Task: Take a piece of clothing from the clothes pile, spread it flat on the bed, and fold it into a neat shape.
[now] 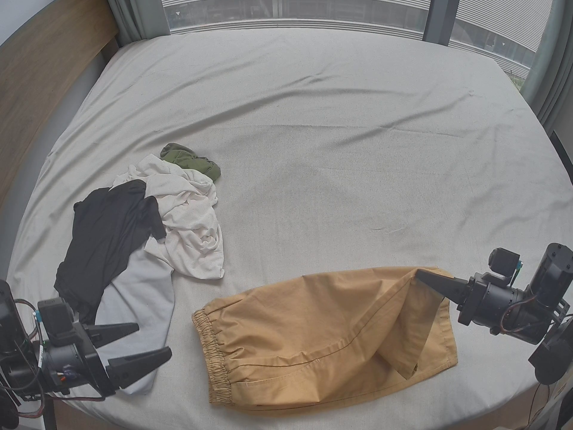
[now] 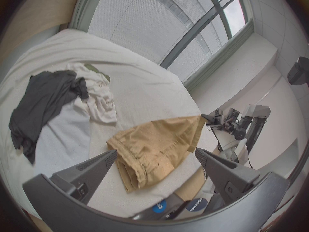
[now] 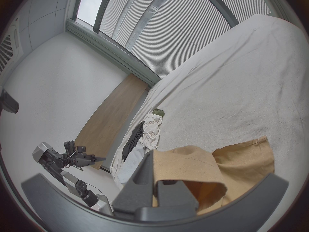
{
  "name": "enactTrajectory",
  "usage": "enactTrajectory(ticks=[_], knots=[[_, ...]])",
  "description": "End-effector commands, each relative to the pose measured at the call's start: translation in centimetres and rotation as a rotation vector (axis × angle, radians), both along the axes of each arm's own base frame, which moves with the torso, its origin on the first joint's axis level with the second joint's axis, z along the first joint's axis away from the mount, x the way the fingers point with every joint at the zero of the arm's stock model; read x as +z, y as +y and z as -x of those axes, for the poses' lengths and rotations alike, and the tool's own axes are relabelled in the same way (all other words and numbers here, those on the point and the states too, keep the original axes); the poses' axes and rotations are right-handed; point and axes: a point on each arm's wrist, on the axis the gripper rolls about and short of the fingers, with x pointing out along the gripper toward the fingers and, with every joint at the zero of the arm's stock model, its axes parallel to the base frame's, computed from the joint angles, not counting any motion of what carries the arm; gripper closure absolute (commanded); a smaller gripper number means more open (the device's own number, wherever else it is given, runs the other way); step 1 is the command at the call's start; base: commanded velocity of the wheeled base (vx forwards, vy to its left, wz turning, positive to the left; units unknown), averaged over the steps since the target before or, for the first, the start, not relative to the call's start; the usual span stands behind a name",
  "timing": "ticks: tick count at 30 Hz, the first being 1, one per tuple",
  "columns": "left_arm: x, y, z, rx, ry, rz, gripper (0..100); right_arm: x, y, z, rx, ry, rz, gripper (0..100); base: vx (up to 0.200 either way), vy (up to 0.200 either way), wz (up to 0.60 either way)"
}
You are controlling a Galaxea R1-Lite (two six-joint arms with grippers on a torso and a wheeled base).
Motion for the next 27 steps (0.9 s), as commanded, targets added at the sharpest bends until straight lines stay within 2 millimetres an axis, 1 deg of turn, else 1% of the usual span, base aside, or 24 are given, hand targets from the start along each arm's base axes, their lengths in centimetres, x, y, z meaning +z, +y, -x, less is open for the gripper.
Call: enactTrajectory(ticks=[1,5,8,11,14,18,19,22,23,25,27], knots=[[-1.4,0.0,0.2,-0.025,0.087,-0.006,0,-0.6,0.1,-0.7,-0.004,0.021,0.007,100,0.000,0.000,0.00],[-2.1,-0.5,-0.3,-0.051,0.142,-0.017,0,-0.6,-0.1,-0.7,-0.016,0.024,0.008,100,0.000,0.000,0.00],[-2.6,-0.8,-1.1,-0.055,0.189,-0.024,0,-0.5,-0.4,-0.9,-0.027,0.020,0.006,100,0.000,0.000,0.00],[-2.1,-1.3,-2.3,-0.062,0.177,-0.021,0,-0.5,-0.4,-0.9,-0.029,0.021,0.005,100,0.000,0.000,0.00],[-1.3,-1.7,-3.1,-0.076,0.149,-0.010,0,-0.6,-0.7,-1.0,-0.030,0.023,0.004,100,0.000,0.000,0.00],[-1.6,-1.8,-2.8,-0.098,0.162,-0.012,0,-0.6,-1.1,-1.1,-0.032,0.027,0.004,100,0.000,0.000,0.00],[-2.1,-1.9,-2.2,-0.135,0.195,-0.005,0,-0.6,-1.4,-1.2,-0.041,0.025,0.003,100,0.000,0.000,0.00],[-2.8,-2.0,-2.3,-0.148,0.232,-0.017,0,-0.6,-1.5,-1.3,-0.038,0.027,0.001,100,0.000,0.000,0.00],[-3.4,-2.2,-3.0,-0.149,0.263,-0.030,0,-0.6,-1.5,-1.3,-0.029,0.028,0.001,100,0.000,0.000,0.00],[-4.4,-2.5,-3.8,-0.151,0.301,-0.055,0,-0.9,-1.4,-1.4,-0.029,0.036,0.006,100,0.000,0.000,0.00],[-5.1,-2.7,-4.3,-0.157,0.306,-0.070,0,-1.0,-1.5,-1.4,-0.030,0.041,0.008,100,0.000,0.000,0.00]])
